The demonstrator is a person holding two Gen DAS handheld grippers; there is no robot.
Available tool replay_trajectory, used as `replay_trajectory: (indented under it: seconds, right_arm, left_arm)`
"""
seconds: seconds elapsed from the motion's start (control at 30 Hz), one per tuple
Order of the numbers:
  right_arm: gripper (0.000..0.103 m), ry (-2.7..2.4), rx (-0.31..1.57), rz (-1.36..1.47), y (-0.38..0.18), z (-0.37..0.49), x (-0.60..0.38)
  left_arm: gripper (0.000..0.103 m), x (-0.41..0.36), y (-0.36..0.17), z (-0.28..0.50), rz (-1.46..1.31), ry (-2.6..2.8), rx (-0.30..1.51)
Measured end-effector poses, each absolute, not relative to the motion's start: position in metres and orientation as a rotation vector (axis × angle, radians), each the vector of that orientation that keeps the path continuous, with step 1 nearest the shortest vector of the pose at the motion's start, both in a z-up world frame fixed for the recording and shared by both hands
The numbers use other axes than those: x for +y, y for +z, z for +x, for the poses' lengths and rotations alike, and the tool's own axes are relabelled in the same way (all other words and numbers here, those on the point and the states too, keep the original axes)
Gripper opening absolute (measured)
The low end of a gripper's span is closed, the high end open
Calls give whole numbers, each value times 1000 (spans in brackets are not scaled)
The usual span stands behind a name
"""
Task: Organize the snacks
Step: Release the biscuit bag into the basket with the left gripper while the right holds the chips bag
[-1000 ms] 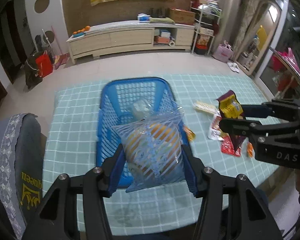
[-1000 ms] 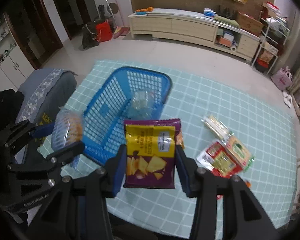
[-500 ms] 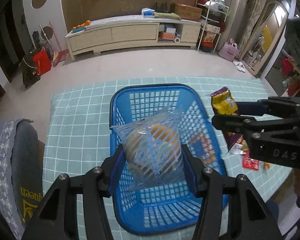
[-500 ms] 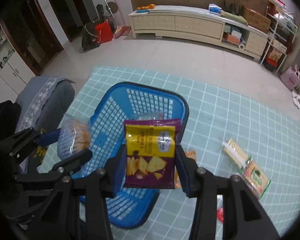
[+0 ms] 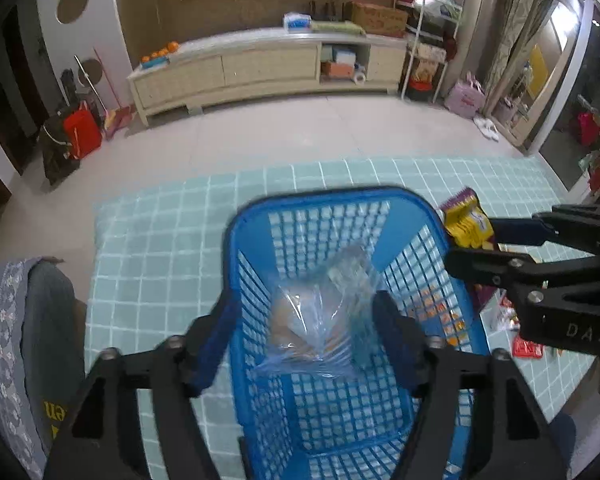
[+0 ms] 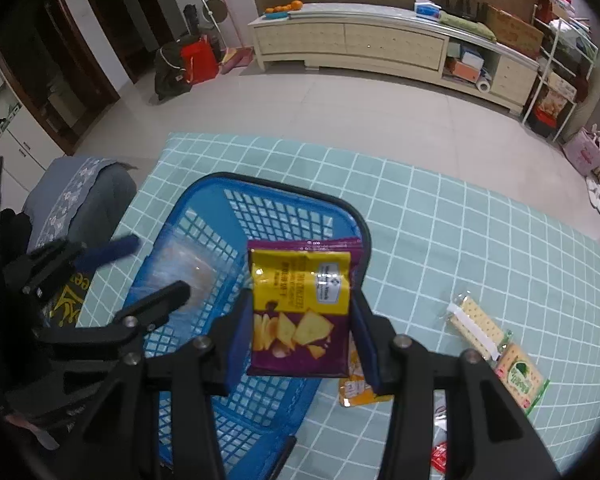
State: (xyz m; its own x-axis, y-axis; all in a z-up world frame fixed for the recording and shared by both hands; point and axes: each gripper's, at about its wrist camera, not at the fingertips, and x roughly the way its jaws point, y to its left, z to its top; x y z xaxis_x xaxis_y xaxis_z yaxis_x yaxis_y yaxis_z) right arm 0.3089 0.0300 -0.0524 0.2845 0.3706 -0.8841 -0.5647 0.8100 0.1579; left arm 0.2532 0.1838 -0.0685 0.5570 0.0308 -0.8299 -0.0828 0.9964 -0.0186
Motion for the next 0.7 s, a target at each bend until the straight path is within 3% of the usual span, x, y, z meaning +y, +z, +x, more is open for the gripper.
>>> replay_trajectory:
  seconds: [0.7]
  right_arm:
    - [52, 671, 1136, -195, -40, 300, 51]
  left_arm:
    - [74, 208, -57, 211, -67, 109, 978]
